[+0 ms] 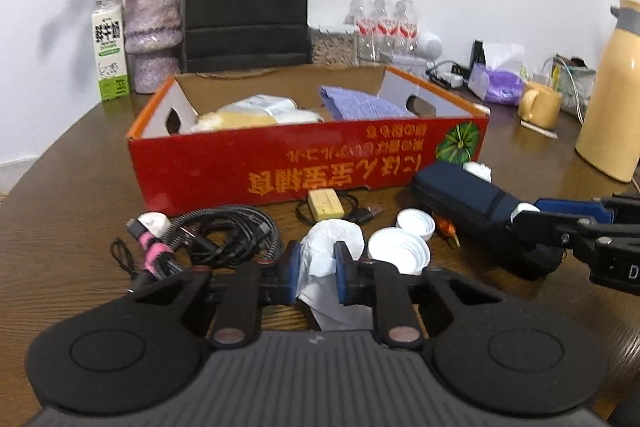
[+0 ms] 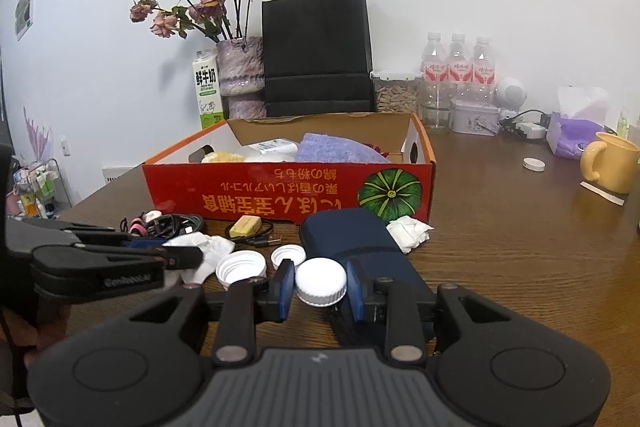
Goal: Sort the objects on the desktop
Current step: 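Carry cap and tissue over the box and open both tools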
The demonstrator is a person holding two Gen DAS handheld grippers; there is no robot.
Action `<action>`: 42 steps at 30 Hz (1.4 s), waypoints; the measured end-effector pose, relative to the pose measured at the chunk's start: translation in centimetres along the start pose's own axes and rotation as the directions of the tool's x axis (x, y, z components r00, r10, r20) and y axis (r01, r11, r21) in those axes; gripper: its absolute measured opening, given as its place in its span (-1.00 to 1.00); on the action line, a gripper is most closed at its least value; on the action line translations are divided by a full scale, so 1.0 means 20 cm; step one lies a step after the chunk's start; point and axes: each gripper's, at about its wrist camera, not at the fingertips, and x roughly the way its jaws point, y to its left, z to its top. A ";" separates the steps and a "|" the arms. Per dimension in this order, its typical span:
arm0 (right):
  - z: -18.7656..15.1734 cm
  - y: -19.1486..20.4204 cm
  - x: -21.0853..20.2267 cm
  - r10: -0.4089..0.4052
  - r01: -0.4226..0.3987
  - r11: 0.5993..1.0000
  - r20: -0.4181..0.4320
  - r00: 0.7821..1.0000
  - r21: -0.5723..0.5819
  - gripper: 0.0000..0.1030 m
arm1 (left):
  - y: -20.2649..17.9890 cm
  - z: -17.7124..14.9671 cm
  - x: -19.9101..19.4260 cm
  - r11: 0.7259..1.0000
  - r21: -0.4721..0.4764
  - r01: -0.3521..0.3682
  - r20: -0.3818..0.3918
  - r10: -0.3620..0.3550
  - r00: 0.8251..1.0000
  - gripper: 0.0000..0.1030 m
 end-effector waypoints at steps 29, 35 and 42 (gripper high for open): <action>0.60 -0.02 0.33 -0.026 0.031 0.999 0.171 0.985 -0.027 -0.48 | 0.33 0.59 0.11 0.989 -0.117 -0.089 0.271 0.118 0.955 -0.65; 0.70 -0.09 0.56 -0.051 0.053 0.999 0.143 0.989 -0.013 -0.48 | 0.38 0.62 0.30 0.984 -0.126 -0.126 0.208 0.151 0.967 -0.65; 0.65 -0.18 0.80 -0.055 0.054 0.998 0.070 0.996 0.015 -0.48 | 0.42 0.57 0.46 0.980 -0.107 -0.166 0.149 0.181 0.972 -0.65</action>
